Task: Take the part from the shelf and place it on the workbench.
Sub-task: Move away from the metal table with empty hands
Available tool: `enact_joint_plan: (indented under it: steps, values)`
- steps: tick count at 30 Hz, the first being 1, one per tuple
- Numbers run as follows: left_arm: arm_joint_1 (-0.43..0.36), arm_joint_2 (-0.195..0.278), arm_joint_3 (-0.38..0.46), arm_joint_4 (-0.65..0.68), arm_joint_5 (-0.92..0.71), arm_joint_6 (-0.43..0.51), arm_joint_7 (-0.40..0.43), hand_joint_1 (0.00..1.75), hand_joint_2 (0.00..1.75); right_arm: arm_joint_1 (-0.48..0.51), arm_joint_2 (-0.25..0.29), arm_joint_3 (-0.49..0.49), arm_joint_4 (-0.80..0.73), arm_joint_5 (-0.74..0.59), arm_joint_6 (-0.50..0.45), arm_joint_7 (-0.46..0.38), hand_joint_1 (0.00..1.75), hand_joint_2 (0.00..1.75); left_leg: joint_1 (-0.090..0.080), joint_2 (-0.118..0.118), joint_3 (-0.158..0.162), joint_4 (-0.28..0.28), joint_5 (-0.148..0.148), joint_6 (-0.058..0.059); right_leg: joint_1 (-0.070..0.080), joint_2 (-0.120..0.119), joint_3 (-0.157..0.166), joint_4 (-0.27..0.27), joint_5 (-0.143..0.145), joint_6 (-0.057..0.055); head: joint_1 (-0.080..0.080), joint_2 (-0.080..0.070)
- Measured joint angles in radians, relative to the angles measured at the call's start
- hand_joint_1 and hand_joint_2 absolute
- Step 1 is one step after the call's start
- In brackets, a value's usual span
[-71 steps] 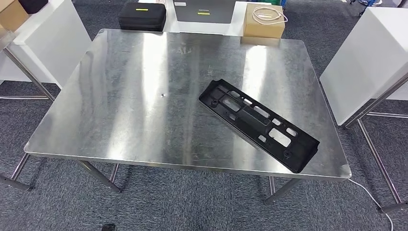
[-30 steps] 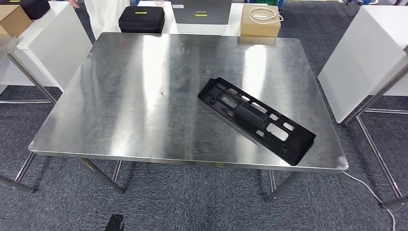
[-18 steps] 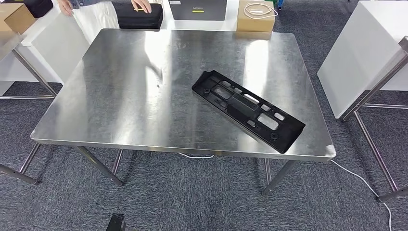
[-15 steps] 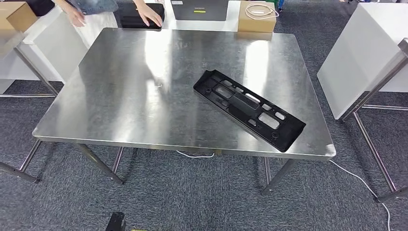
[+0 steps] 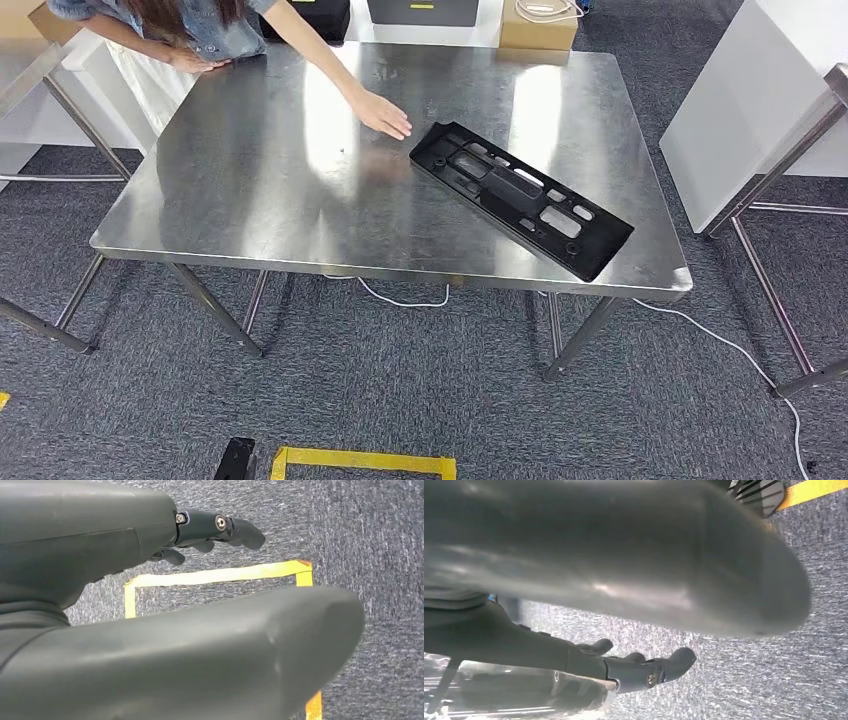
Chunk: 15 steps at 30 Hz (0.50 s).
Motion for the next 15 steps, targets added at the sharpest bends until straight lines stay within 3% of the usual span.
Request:
enact_joint_plan:
  steps: [1,3,5,7,8,9,10,11,13,15]
  values:
    - [0.000,0.000,0.000,0.000,0.000,0.000,0.000,0.00,0.00,0.000,0.000,0.000,0.000,0.000,0.001,0.001,0.00,0.00,0.000,-0.001,-0.002,-0.002,0.007,-0.006,0.006,0.003,0.000,-0.008,0.001,-0.009,-0.002,0.000]
    - [0.001,0.000,0.000,0.000,-0.001,0.001,0.002,0.00,0.00,0.001,0.000,0.001,0.000,0.000,0.003,0.004,0.00,0.00,0.005,-0.003,-0.010,-0.002,0.010,-0.016,0.000,0.001,-0.014,-0.014,0.017,-0.027,-0.008,0.000]
    - [0.002,-0.001,0.000,0.000,-0.001,0.001,0.004,0.00,0.00,0.001,0.000,0.002,0.000,0.001,0.006,0.007,0.00,0.00,0.012,-0.005,-0.035,0.049,-0.049,-0.023,-0.007,-0.002,-0.024,-0.022,0.039,-0.048,-0.015,0.000]
    - [0.002,-0.003,0.000,0.000,-0.001,0.001,0.005,0.00,0.00,0.003,-0.001,0.002,0.000,0.001,0.009,0.011,0.00,0.00,0.014,-0.007,-0.072,0.181,-0.147,-0.030,-0.007,-0.006,-0.035,-0.022,0.053,-0.061,-0.017,0.000]
    - [0.002,-0.003,0.000,0.000,-0.001,0.001,0.006,0.00,0.00,0.003,-0.001,0.002,0.000,0.002,0.012,0.013,0.00,0.00,0.016,-0.007,-0.085,0.249,-0.180,-0.033,-0.006,-0.008,-0.040,-0.020,0.057,-0.062,-0.017,0.000]
    - [0.002,-0.003,0.000,0.000,-0.001,0.001,0.007,0.00,0.00,0.003,-0.001,0.002,0.000,0.002,0.015,0.016,0.00,0.00,0.018,-0.007,-0.089,0.292,-0.194,-0.037,-0.007,-0.008,-0.044,-0.018,0.060,-0.060,-0.017,0.000]
    - [0.002,-0.003,0.000,0.000,-0.001,0.001,0.008,0.00,0.00,0.003,-0.001,0.002,0.000,0.002,0.020,0.018,0.00,0.00,0.022,-0.006,-0.074,0.297,-0.190,-0.041,-0.010,-0.009,-0.049,-0.014,0.063,-0.058,-0.018,0.000]
    - [0.002,-0.003,0.000,0.000,-0.001,0.001,0.009,0.00,0.00,0.003,-0.001,0.002,0.000,0.002,0.024,0.021,0.00,0.00,0.027,-0.006,-0.041,0.258,-0.170,-0.044,-0.013,-0.009,-0.054,-0.011,0.065,-0.054,-0.019,0.000]
    - [0.000,-0.004,0.000,-0.001,-0.002,0.000,0.009,0.00,0.00,0.003,-0.003,0.002,0.000,0.002,0.030,0.024,0.00,0.00,0.036,-0.007,0.050,0.123,-0.128,-0.051,-0.015,-0.007,-0.066,0.002,0.067,-0.046,-0.023,0.000]
    - [-0.001,-0.007,0.000,-0.001,-0.004,-0.003,0.009,0.00,0.00,0.002,-0.006,0.002,0.001,0.001,0.035,0.027,0.00,0.00,0.036,-0.014,0.093,0.047,-0.115,-0.050,-0.008,-0.006,-0.081,0.016,0.070,-0.030,-0.024,0.000]
